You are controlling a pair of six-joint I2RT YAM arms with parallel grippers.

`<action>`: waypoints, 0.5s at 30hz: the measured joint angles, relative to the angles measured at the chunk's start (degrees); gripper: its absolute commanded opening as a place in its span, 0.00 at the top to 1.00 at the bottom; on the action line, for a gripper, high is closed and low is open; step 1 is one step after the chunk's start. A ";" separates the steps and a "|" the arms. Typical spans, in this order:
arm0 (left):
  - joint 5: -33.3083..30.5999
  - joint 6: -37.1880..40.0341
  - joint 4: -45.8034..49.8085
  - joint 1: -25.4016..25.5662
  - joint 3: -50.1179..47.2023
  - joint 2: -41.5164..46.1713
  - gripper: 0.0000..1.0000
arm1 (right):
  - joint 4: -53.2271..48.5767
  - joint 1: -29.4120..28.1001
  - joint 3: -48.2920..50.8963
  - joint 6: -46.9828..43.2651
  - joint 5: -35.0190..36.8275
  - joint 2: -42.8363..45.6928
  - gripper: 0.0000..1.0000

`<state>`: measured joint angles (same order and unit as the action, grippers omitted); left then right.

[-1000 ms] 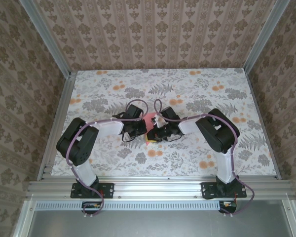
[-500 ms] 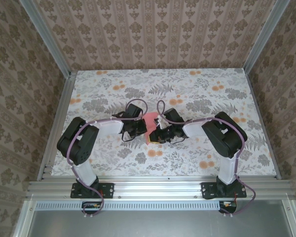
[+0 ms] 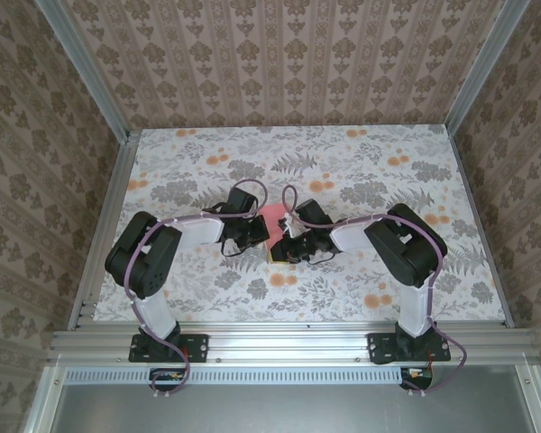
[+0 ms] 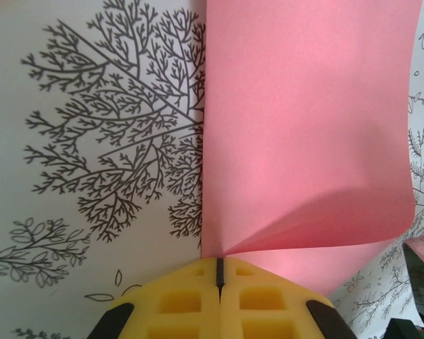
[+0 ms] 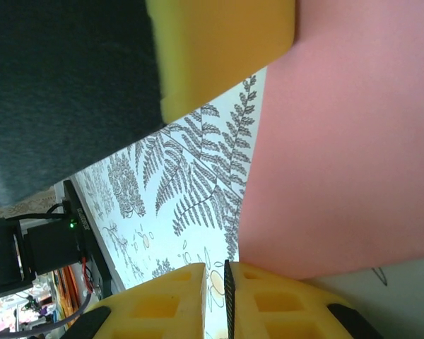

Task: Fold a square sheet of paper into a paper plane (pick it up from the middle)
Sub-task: Third fold the triangle at the center of the table.

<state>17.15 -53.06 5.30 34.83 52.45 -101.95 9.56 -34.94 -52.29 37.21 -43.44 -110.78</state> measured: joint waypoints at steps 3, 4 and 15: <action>0.07 -0.13 -0.48 0.00 -0.20 0.00 0.95 | -0.59 0.00 -0.50 0.00 -0.04 -0.31 0.84; 0.09 -0.15 -0.63 0.00 -0.26 0.00 0.94 | -0.70 0.00 -0.61 0.00 -0.04 -0.37 0.84; 0.24 -0.20 -1.53 -0.02 -0.68 0.00 0.93 | -2.51 0.00 -2.29 0.04 -0.09 -1.27 0.84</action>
<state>17.39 -53.25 3.77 34.81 51.77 -101.95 7.05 -34.94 -54.59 37.26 -43.53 -112.05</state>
